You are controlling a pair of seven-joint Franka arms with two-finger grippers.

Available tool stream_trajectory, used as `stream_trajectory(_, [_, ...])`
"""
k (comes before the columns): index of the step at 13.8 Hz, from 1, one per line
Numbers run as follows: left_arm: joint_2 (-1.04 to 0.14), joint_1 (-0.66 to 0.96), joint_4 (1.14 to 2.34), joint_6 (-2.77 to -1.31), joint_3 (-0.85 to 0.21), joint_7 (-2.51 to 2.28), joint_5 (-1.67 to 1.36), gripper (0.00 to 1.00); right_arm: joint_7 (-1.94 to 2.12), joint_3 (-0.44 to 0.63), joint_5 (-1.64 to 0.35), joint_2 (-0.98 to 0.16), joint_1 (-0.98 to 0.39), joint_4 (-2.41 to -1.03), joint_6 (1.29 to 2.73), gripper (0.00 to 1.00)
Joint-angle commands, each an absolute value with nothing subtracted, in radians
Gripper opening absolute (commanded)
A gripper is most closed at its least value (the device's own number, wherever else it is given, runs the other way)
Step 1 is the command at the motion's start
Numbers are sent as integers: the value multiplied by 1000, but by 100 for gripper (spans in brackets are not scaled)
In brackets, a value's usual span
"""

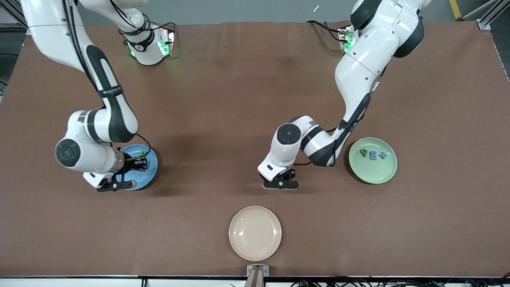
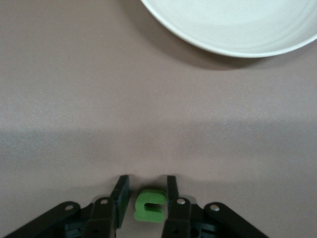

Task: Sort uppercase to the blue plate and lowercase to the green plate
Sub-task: 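Grasp the red G and drop it in the blue plate with the right gripper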

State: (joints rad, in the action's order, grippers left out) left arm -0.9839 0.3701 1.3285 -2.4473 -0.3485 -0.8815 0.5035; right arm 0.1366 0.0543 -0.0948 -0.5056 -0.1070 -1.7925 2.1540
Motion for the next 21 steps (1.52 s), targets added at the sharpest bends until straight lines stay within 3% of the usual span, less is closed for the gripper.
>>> stream_trajectory(1, [-988,382,1315,-2437,-337,-873,488,25,188,35,-57,-500,-66,-1799,2171,0])
stream_trajectory(6, [-976,373,1322,-2434,-337,-873,489,14,233,35,-57,-541,-32,-1801,2227,1])
stream_trajectory(12, [-933,351,1321,-2335,-356,-865,477,15,230,35,-71,-592,-20,-1799,2243,2])
stream_trajectory(14, [-930,353,1316,-2335,-365,-868,456,29,229,35,-72,-604,-20,-1798,2253,3])
stream_trajectory(17, [-927,373,1316,-2335,-368,-874,396,38,229,35,-72,-615,-18,-1798,2263,5])
stream_trajectory(18, [-928,374,1318,-2335,-368,-876,396,38,229,35,-72,-615,-18,-1796,2263,11])
stream_trajectory(19, [-931,380,1321,-2335,-368,-876,394,38,229,35,-72,-615,-18,-1795,2261,48])
stream_trajectory(20, [-933,382,1324,-2333,-368,-876,394,38,222,34,-74,-615,-20,-1793,2260,99])
stream_trajectory(21, [-934,382,1324,-2327,-368,-876,394,38,219,34,-74,-614,-21,-1792,2252,100])
